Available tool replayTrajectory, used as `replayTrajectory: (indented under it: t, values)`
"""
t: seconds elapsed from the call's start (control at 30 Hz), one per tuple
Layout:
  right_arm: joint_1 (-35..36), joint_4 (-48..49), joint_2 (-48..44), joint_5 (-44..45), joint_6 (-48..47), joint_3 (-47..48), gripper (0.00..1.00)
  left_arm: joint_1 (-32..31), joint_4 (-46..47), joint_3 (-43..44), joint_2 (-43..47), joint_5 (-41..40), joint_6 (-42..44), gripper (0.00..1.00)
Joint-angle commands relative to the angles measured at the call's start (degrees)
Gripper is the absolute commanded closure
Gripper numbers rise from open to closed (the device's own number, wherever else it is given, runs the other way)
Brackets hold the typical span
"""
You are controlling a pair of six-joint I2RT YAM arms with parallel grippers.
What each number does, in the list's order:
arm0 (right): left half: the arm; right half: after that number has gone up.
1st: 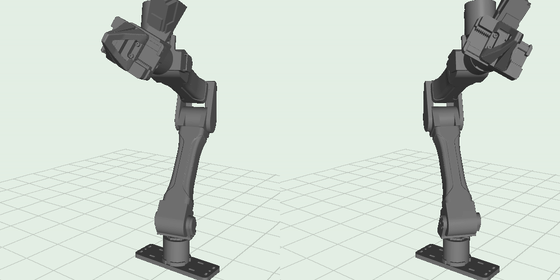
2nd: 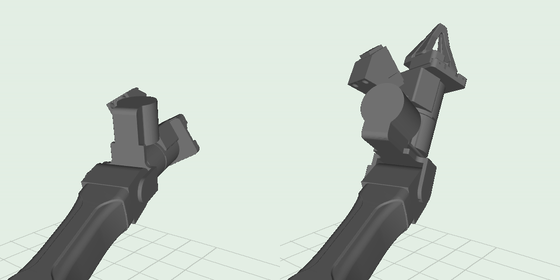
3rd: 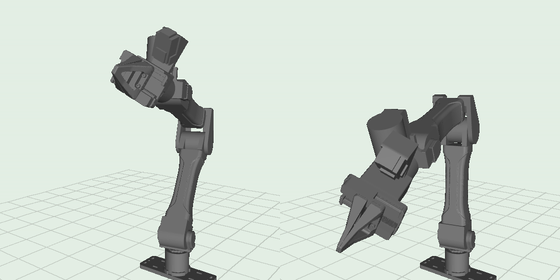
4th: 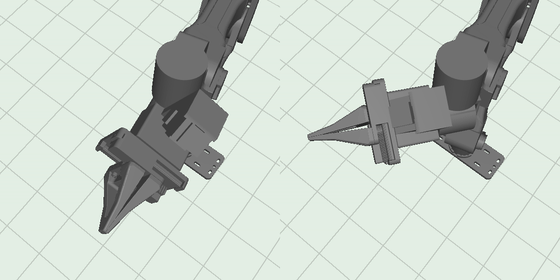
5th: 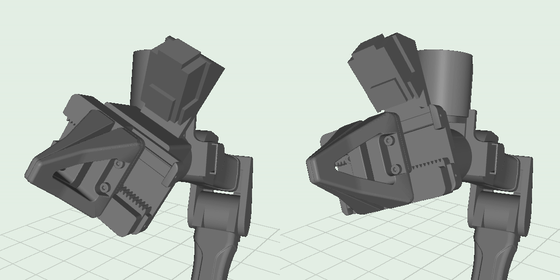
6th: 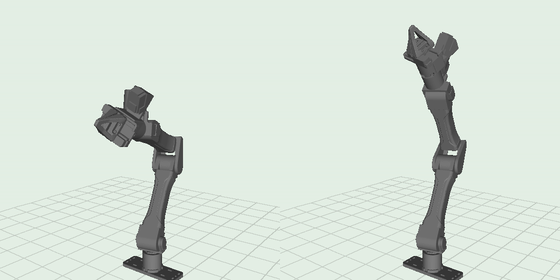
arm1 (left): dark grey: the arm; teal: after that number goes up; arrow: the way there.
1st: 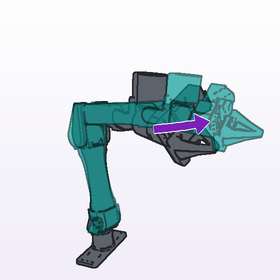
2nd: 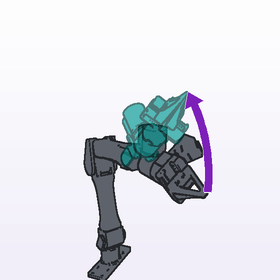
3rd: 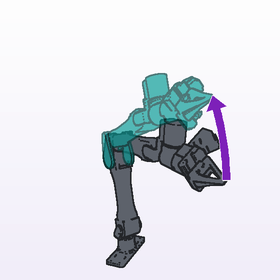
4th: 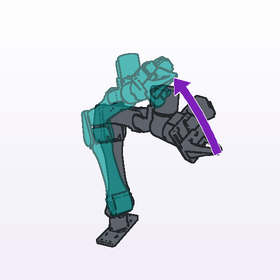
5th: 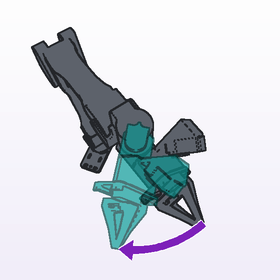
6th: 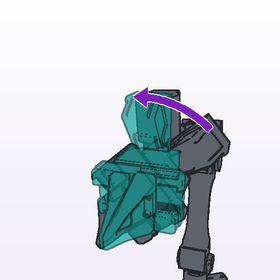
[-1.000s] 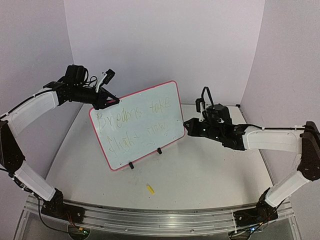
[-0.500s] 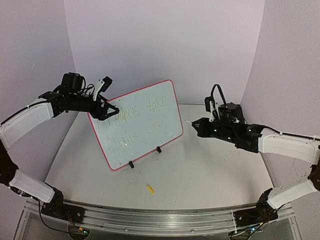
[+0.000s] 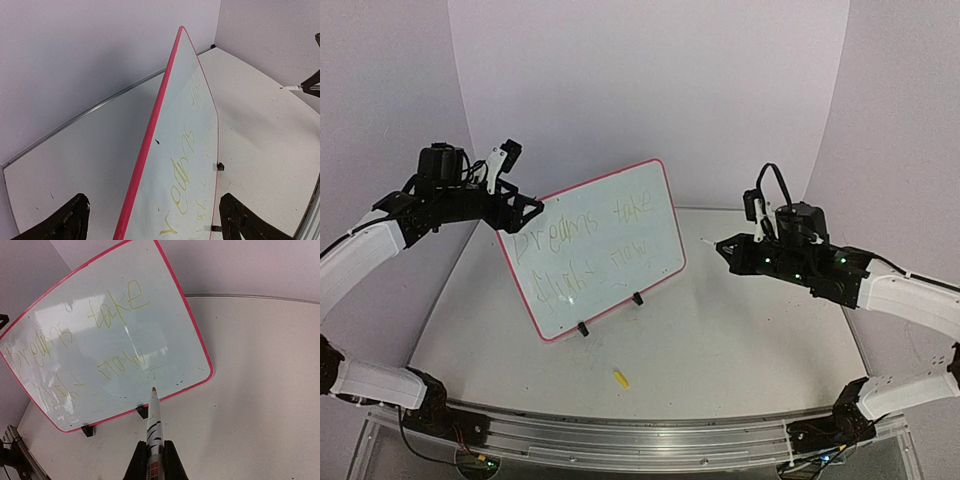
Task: Write a sentence on the whiteboard
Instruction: Place the whiteboard at the center of the board, then pick up the pen cap from the center of the board.
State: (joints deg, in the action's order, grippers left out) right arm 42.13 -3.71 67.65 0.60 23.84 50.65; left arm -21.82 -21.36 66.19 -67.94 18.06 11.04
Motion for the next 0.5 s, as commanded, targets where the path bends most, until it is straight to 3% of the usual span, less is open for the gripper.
replayTrajectory:
  t: [0.0,0.1,0.23,0.47]
  values:
    - [-0.20,-2.29,-3.66,0.03,-0.72,1.54,1.00,-0.15,3.10,2.08,4.24,-4.81,-1.89,0.10]
    - [-0.19,-3.37,-5.42,-0.13,-0.45,1.23,1.00,-0.15,-0.90,6.81,4.85,-3.89,-3.20,0.10]
    - [-0.20,-4.36,-6.97,-0.97,0.24,0.29,1.00,-0.25,-7.54,11.82,4.89,3.86,-5.97,0.12]
    - [-0.14,-6.30,-8.30,-7.79,0.95,0.50,1.00,-1.76,-8.25,7.78,9.37,11.87,-14.40,0.18]
